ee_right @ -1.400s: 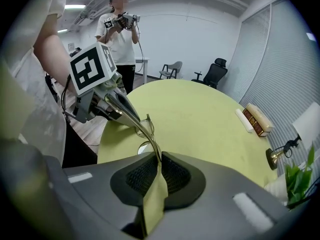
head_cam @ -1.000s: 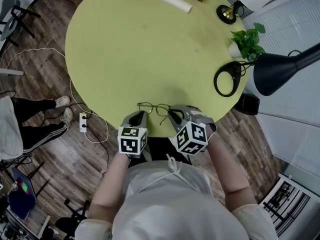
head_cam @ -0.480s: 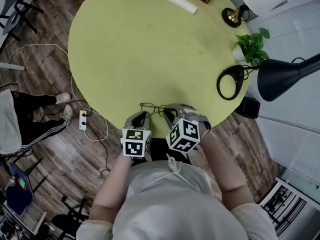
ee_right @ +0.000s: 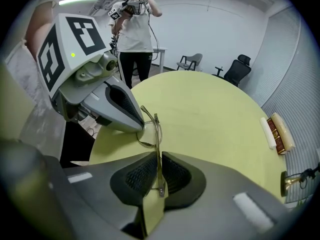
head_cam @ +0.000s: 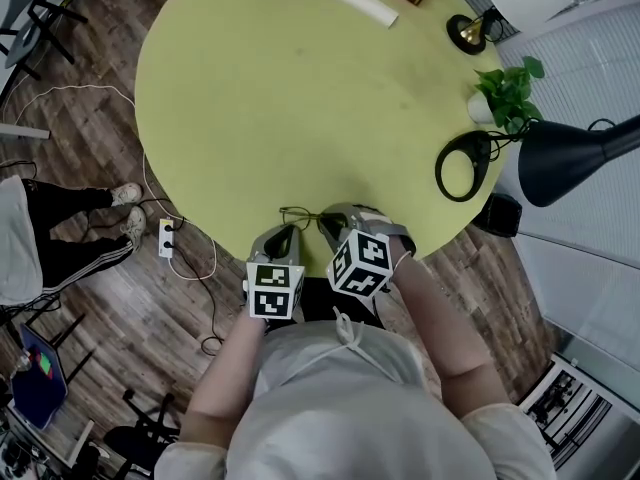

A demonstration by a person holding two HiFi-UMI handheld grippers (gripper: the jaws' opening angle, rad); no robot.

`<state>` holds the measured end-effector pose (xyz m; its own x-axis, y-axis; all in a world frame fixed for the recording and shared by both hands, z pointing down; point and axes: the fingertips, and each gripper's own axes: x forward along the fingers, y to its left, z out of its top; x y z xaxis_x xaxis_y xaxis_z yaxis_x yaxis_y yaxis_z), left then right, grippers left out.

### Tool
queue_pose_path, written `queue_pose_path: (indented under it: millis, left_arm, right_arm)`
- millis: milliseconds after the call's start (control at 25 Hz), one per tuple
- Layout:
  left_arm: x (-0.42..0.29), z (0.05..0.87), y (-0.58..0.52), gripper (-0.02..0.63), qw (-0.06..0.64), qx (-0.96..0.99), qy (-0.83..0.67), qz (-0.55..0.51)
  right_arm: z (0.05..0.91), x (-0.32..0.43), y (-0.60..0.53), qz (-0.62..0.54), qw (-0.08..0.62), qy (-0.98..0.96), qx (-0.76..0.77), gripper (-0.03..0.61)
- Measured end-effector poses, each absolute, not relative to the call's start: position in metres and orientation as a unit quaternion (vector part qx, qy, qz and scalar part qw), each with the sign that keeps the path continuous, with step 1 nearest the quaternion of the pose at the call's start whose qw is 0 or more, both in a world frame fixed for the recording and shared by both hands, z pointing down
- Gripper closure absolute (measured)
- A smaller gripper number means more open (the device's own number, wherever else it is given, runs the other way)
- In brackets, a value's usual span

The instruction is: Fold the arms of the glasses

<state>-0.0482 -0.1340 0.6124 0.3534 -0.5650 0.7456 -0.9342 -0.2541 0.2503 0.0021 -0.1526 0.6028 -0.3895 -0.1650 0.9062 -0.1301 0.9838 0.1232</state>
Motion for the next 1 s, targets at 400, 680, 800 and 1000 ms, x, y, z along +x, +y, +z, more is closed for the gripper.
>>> queue_pose_path:
  millis: [400, 680, 800, 1000]
  left_arm:
    - [-0.049, 0.605, -0.132, 0.607, 0.344, 0.748, -0.505, 0.259]
    - [-0.051, 0.607, -0.134, 0.607, 0.350, 0.748, -0.500, 0.262]
    - [-0.049, 0.600, -0.135, 0.607, 0.347, 0.752, -0.497, 0.259]
    - [-0.048, 0.560, -0.144, 0.607, 0.325, 0.771, -0.493, 0.237]
  right_arm:
    - [0.619, -0.001, -0.152, -0.030, 0.569, -0.819, 0.060, 0.552]
    - [0.616, -0.005, -0.152, -0.018, 0.549, -0.833, 0.066, 0.520]
    - [0.603, -0.008, -0.151, 0.012, 0.514, -0.854, 0.083, 0.453]
    - [0.558, -0.010, -0.158, 0.063, 0.429, -0.887, 0.157, 0.467]
